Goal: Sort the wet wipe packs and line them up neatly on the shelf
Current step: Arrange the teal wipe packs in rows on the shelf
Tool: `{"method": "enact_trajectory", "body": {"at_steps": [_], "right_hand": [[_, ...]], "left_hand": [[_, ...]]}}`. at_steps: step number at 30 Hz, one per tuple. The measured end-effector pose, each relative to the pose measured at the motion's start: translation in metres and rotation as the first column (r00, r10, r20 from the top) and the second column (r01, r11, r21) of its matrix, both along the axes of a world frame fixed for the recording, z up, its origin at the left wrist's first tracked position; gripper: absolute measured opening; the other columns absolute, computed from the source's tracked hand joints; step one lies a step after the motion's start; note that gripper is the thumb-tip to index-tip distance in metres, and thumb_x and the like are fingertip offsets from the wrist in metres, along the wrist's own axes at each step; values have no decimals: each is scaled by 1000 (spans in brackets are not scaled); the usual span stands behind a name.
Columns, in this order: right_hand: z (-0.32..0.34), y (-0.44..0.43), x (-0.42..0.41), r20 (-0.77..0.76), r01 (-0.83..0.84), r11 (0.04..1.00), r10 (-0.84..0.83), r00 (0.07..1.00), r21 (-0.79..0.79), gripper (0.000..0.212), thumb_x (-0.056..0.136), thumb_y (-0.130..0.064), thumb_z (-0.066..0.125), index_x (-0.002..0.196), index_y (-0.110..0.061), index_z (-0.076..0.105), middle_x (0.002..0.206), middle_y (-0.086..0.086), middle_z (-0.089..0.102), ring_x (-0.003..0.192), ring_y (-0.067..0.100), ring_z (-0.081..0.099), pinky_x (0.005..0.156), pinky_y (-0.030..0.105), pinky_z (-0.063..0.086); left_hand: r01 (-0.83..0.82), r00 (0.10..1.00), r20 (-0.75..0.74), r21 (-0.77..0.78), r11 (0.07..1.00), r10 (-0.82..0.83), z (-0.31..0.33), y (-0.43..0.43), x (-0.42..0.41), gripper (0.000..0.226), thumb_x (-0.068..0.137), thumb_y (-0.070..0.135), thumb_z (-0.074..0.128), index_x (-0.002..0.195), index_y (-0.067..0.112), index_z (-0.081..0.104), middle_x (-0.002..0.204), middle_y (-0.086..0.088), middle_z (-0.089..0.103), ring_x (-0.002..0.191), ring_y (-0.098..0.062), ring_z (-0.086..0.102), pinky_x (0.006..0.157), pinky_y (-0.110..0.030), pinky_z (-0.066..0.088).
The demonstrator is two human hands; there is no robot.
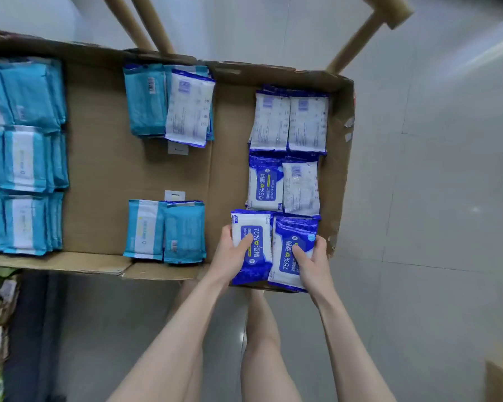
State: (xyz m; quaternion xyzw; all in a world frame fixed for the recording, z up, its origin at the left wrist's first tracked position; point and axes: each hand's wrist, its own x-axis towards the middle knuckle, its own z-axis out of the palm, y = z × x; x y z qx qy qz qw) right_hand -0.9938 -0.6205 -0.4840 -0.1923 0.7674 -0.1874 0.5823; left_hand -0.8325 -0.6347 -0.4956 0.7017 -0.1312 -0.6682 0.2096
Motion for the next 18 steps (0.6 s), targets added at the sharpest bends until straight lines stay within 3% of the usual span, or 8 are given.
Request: {"method": "enact_trajectory", "body": {"at_steps": [3, 6, 10, 12, 14, 18], "right_hand": [[-19, 3, -11, -64, -124, 992, 123, 990, -9, 35, 93, -12, 55, 117, -25, 33, 121, 4, 57, 111, 21, 59, 95, 49, 49], [-31, 3, -12, -141, -230, 972, 223, 965, -40, 43, 91, -10, 56, 125, -22, 33, 128, 3, 53, 115, 17, 55, 98, 45, 47], [-46, -2, -8, -233, -345, 938, 330, 915, -28, 54, 92, -8, 56, 139, -13, 29, 136, 7, 44, 122, 20, 48, 101, 38, 43], [-54, -5, -6, -316, -429, 903, 418, 852, 37, 60, 93, -11, 56, 144, -8, 24, 137, 13, 37, 125, 27, 42, 104, 38, 38], [-59, -7, -6, -396, -523, 845, 521, 757, 112, 64, 94, -15, 55, 146, -2, 19, 138, 18, 32, 127, 33, 36, 104, 39, 34], [-56, -8, -5, -460, -632, 750, 640, 616, 196, 67, 96, -21, 52, 148, -2, 14, 141, 16, 31, 128, 32, 36, 100, 37, 36]], "left_hand": [[1, 999, 43, -16, 1000, -1, -20, 12, -18, 23, 94, 15, 57, 111, 18, 43, 107, 0, 62, 85, -5, 63, 71, -21, 53], [15, 996, 86, -64, 998, -9, -32, 16, -26, 23, 92, 12, 59, 110, 17, 46, 103, 1, 64, 85, -2, 63, 67, -16, 53], [89, 977, 199, -79, 993, -71, -51, 21, -31, 30, 88, 16, 65, 115, 20, 50, 116, -9, 63, 101, -17, 61, 92, -40, 50], [198, 928, 330, -51, 979, -171, -58, 23, -32, 39, 87, 22, 66, 123, 18, 51, 119, -10, 55, 110, -20, 53, 100, -37, 42], [298, 855, 450, -16, 954, -259, -62, 23, -31, 49, 89, 22, 64, 133, 15, 44, 122, -10, 47, 115, -21, 48, 99, -28, 35], [387, 789, 520, -8, 922, -327, -59, 24, -28, 58, 91, 23, 60, 142, 14, 34, 128, -8, 46, 116, -21, 49, 94, -30, 37]]}}
